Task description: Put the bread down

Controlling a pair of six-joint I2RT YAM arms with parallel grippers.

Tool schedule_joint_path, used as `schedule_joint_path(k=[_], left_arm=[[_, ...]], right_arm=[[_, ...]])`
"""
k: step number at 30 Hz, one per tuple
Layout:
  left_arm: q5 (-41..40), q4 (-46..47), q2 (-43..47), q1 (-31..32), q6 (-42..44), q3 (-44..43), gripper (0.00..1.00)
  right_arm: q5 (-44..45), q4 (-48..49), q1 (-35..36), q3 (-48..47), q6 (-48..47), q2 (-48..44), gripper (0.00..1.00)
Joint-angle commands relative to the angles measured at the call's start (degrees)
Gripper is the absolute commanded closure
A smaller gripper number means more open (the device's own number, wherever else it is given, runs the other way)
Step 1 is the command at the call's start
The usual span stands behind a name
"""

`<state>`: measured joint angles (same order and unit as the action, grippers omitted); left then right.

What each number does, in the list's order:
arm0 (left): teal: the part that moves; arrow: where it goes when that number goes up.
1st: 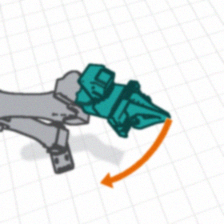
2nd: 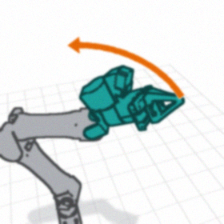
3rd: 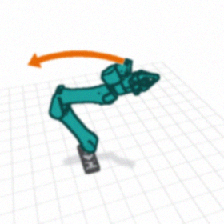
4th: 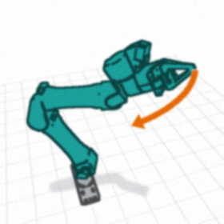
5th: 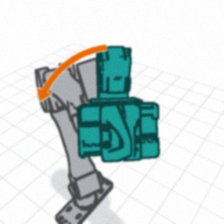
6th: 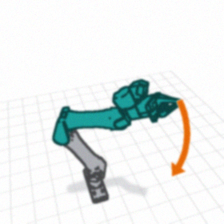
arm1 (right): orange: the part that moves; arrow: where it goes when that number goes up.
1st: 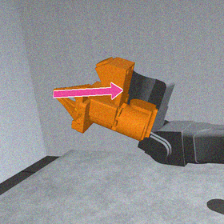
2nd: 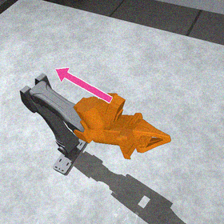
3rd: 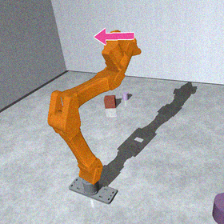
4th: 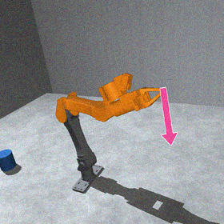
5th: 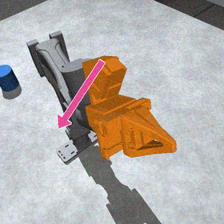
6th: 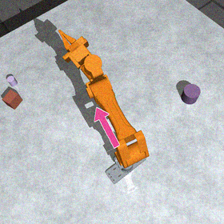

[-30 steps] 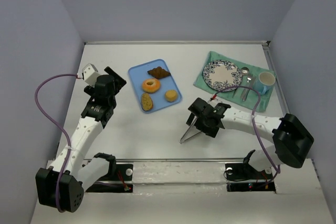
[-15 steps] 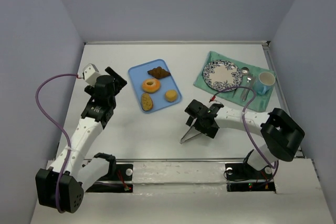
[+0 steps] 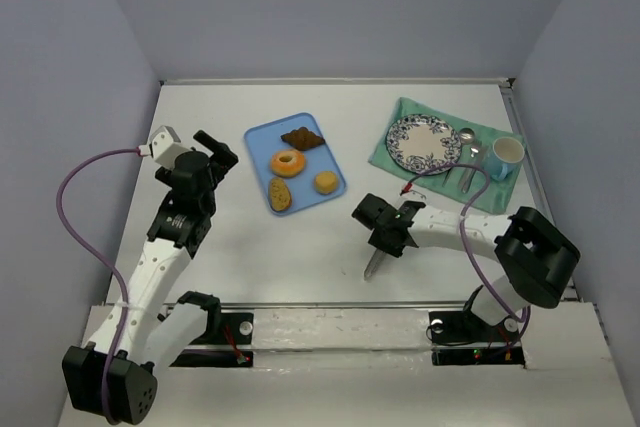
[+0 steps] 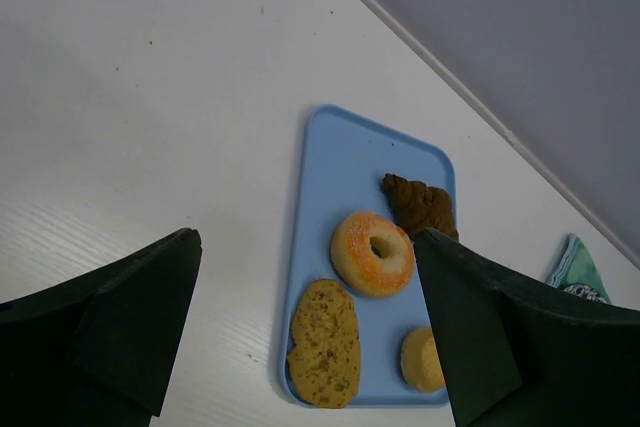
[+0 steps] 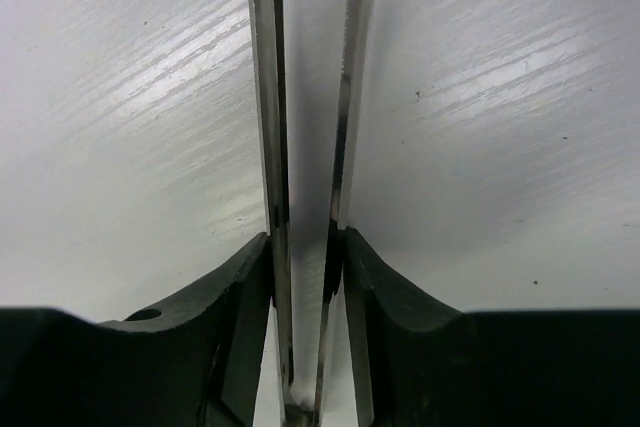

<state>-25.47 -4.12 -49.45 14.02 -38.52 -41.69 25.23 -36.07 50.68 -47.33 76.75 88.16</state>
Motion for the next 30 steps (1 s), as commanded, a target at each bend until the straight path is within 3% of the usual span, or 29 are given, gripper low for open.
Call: schedule_joint_path(k=[1, 4, 7, 12, 13, 14, 16, 17, 20, 22, 25, 30], left_arm=[[-1.5, 1.8, 2.2, -0.4, 0.6, 0.9, 0.01], [-1.7, 1.8, 3.1, -0.3, 0.7, 1.2, 0.01], [-1.6, 1.8, 4.0, -0.4, 0.5, 1.6, 0.01], [-0.7, 2.2, 5.5, -0.3, 0.1, 2.1, 0.01], [-0.7, 2.2, 5.5, -0.3, 0.1, 2.1, 0.01], [-0.7, 2.2, 5.4, -0.4, 0.1, 2.1, 0.01], [-0.6, 1.9, 5.2, -0.4, -0.1, 1.9, 0.01], [-0.5, 1.6, 4.9, -0.4, -0.1, 1.6, 0.01], [-0.4, 0.0, 4.2, -0.3, -0.6, 0.7, 0.01], [0.0, -0.3, 4.1, -0.4, -0.5, 0.7, 0.01], [0.0, -0.7, 4.5, -0.4, -0.7, 0.8, 0.01], [-0.6, -1.3, 5.7, -0.4, -0.9, 0.9, 0.01]], right_arm=[[0.3, 1.3, 0.0, 3.2, -2.2, 1.0, 0.68], [2.4, -2.2, 0.0, 1.2, -7.1, -2.9, 0.83], [11.6, -4.8, 0.0, -2.0, -14.7, -9.0, 0.92], [17.1, 1.6, 0.0, -5.8, -33.7, -15.2, 0.93], [15.7, 4.1, 0.0, -5.9, -36.7, -15.2, 0.93], [11.0, 11.2, 0.0, -5.8, -46.1, -16.2, 0.93], [4.5, 17.5, 0.0, -5.4, -52.5, -16.1, 0.93], [-2.5, 19.6, -0.5, -6.2, -57.8, -15.5, 0.93], [-11.6, 19.6, -0.5, -9.9, -63.6, -13.2, 0.93], [-19.1, 18.9, -1.0, -11.4, -66.3, -11.3, 0.88], [-22.6, 16.7, -1.0, -14.8, -67.9, -8.4, 0.84], [-21.3, 12.1, -2.2, -20.1, -68.1, -4.9, 0.60]])
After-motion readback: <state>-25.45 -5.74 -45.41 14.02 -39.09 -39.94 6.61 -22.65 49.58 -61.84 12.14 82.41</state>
